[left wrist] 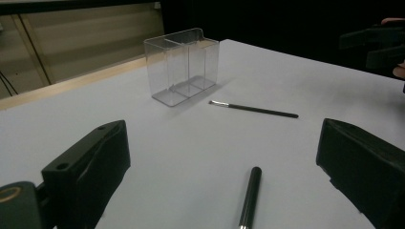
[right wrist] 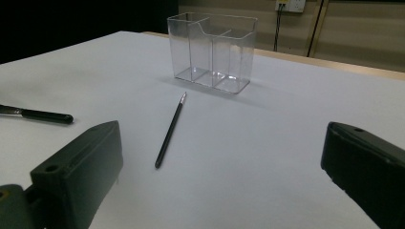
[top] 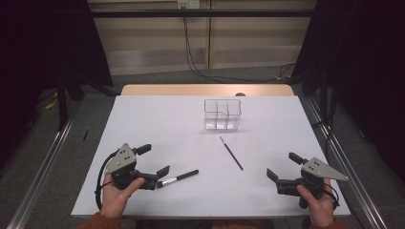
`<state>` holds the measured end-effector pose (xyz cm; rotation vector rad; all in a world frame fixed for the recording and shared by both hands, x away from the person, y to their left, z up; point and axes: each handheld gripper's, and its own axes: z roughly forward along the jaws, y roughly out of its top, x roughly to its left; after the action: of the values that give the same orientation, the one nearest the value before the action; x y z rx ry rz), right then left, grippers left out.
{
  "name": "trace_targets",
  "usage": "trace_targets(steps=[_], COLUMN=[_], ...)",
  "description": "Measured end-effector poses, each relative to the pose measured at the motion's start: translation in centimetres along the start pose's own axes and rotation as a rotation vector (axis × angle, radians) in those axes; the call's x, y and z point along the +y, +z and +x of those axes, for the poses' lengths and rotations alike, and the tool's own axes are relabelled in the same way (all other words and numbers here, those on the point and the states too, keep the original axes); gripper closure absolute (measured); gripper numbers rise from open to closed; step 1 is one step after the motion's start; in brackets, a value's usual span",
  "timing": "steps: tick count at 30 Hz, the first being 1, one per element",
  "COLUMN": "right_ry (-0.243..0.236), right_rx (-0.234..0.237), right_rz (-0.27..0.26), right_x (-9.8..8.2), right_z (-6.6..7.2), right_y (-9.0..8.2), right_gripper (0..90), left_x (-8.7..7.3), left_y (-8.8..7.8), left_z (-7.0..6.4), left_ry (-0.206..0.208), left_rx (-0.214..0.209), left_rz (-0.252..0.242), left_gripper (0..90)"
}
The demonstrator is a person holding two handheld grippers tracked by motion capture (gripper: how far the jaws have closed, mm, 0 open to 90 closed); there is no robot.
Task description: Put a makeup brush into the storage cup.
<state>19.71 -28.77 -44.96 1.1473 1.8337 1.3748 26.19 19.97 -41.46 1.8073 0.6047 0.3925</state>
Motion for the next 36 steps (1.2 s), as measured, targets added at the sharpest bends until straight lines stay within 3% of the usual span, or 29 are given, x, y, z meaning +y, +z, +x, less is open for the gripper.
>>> trace_targets(steps=[10,12,19,24,28,33,34,35,36], right_ry=[0.002,0.003,0.003,0.006,0.003,0.004,0.005,0.003,0.004], right_rx=[0.007,0.009,0.012,0.012,0.014,0.017,0.018,0.019,0.018], right_rz=[-0.003,-0.003,0.002,0.004,0.005,0.004,0.004,0.005,0.004], right_x=[0.0,0.0,0.0,0.0,0.0,0.0,0.0,0.0,0.0], right_z=[0.0,0.0,0.0,0.1,0.1,0.1,0.1,0.1,0.1], right_y=[0.0,0.0,0.1,0.1,0.1,0.1,0.1,0.1,0.1], right_gripper=[0.0,0.0,0.0,0.0,0.0,0.0,0.0,0.0,0.0], left_x=[1.9,2.0,2.0,2.2,2.7,3.1,3.2,3.3,3.3], left_y=[1.6,2.0,2.9,3.3,3.8,4.1,4.2,4.6,4.6], left_z=[-0.1,-0.1,0.0,0.3,0.4,0.5,0.5,0.7,0.7], left_ry=[0.017,0.003,0.002,0.014,0.026,0.037,0.033,0.029,0.029], left_rx=[-0.016,-0.038,-0.054,-0.067,-0.073,-0.069,-0.073,-0.1,-0.1], left_rz=[-0.019,0.006,0.062,0.127,0.212,0.246,0.265,0.317,0.317], left_gripper=[4.0,4.5,5.9,5.6,5.7,6.0,6.0,6.0,6.0])
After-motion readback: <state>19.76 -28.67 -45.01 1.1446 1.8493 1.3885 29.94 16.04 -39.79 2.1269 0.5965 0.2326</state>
